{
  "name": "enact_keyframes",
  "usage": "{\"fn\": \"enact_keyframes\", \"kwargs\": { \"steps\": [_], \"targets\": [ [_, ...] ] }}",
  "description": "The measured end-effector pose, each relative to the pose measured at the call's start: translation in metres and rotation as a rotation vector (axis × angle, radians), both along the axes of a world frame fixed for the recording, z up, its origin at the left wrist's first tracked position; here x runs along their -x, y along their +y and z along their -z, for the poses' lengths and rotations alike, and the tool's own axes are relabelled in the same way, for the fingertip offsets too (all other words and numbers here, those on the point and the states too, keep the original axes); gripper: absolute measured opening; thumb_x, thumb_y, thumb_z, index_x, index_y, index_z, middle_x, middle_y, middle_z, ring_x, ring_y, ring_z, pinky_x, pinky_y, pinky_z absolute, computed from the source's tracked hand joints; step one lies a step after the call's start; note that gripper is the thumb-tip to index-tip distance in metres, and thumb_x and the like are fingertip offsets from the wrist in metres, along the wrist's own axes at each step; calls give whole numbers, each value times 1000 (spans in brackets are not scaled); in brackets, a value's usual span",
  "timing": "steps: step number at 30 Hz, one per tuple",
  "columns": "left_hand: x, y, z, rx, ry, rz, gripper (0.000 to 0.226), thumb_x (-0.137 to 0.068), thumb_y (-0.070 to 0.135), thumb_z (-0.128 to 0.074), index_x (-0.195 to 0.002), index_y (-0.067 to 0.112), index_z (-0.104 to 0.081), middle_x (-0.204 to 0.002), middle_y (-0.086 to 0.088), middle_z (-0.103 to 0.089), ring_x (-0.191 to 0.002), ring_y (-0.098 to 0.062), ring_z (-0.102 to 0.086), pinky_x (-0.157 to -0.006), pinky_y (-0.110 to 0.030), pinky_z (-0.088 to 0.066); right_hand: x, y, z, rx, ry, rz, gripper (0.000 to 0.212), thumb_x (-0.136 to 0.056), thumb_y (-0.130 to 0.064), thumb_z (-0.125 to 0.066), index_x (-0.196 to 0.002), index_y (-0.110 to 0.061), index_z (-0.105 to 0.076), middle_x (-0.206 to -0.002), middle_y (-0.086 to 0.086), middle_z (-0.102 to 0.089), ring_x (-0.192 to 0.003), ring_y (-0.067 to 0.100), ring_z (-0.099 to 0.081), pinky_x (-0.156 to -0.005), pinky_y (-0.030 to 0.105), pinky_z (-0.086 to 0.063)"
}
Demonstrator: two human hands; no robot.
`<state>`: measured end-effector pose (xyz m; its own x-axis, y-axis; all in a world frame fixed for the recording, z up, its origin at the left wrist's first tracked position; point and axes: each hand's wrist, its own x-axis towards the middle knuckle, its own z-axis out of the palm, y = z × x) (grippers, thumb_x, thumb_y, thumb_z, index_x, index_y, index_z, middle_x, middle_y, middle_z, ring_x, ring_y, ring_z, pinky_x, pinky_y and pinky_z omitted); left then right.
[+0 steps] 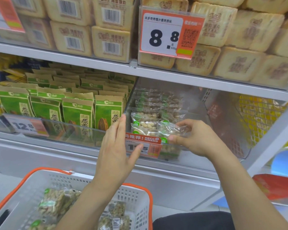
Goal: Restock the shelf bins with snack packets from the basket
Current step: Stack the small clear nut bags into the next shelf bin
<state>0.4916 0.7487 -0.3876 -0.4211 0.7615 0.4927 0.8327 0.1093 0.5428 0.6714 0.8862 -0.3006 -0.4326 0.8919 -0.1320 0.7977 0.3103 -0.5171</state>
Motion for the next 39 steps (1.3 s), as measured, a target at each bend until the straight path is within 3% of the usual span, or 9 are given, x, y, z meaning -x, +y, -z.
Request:
{"fn": "enact_keyframes", "kwargs": {
  "steps": [3, 6, 9, 14, 17, 22, 30, 35, 39],
  "targets": [
    [2, -7, -6, -24, -100, 40, 81, -91, 40, -64, -156, 22, -21, -150, 9, -32, -140, -5, -30, -112, -23, -30, 7, -22, -12, -267, 60, 33, 64, -80, -44, -79, -135, -26, -54, -130, 0, -54, -120, 18, -52, -99, 29, -40],
    [1, -24, -7, -217, -156, -14, 50, -90, 20, -67, -138, 13, -52, -134, 6, -48, -127, 1, -42, -107, -10, -31, 29, -61, -18, -529, 449, -97, 30, -84, -28, -77, -111, -25, -66, -104, -10, -61, -93, 3, -58, -85, 16, -47],
    [11, -49, 20, -245, -192, -20, 25, -91, 15, -69, -115, 17, -63, -111, 9, -59, -107, 1, -55, -90, -10, -40, 57, -96, 12, -382, 456, -368, 17, -85, -28, -74, -100, -25, -67, -92, -14, -61, -82, 3, -60, -72, 20, -50],
    [55, -106, 127, 212, -318, -152, 30, -88, 26, -72, -115, 19, -62, -107, 9, -60, -98, -8, -58, -85, -34, -52, 95, -120, 88, -113, 82, -605, 28, -91, -35, -66, -116, -21, -62, -109, -7, -62, -97, 11, -58, -84, 30, -49],
    [76, -150, 179, 499, -342, -220, 39, -88, 37, -70, -119, 14, -62, -108, 0, -56, -92, -18, -58, -81, -33, -49, 113, -125, 140, 52, -122, -631, 29, -92, -29, -65, -118, -16, -61, -114, 2, -63, -102, 20, -59, -87, 37, -52],
    [87, -192, 229, 798, -434, -301, 56, -89, 55, -62, -126, 15, -56, -128, -2, -48, -109, -21, -51, -85, -31, -45, 133, -135, 226, 245, -307, -525, 33, -92, -28, -61, -121, -12, -61, -115, 6, -64, -105, 25, -61, -89, 38, -52],
    [88, -196, 268, 985, -624, -292, 69, -89, 50, -63, -143, 16, -38, -137, -6, -51, -123, -24, -50, -102, -37, -45, 144, -166, 330, 470, -233, -286, 65, -85, -35, -73, -143, -19, -47, -127, 5, -63, -118, 24, -58, -97, 39, -50],
    [88, -176, 272, 850, -851, -409, 78, -83, 62, -64, -140, 12, -47, -133, -5, -57, -118, -22, -58, -102, -37, -49, 161, -171, 348, 563, -184, -293, 82, -84, -39, -78, -152, -26, -34, -140, 3, -55, -125, 27, -57, -106, 39, -45],
    [95, -155, 263, 782, -976, -527, 34, -91, 44, -65, -105, 12, -67, -100, -7, -71, -89, -22, -68, -78, -30, -52, 172, -169, 358, 578, -178, -284, 63, -88, -33, -74, -144, -18, -49, -142, 3, -55, -129, 23, -53, -105, 31, -41]
  ]
}}
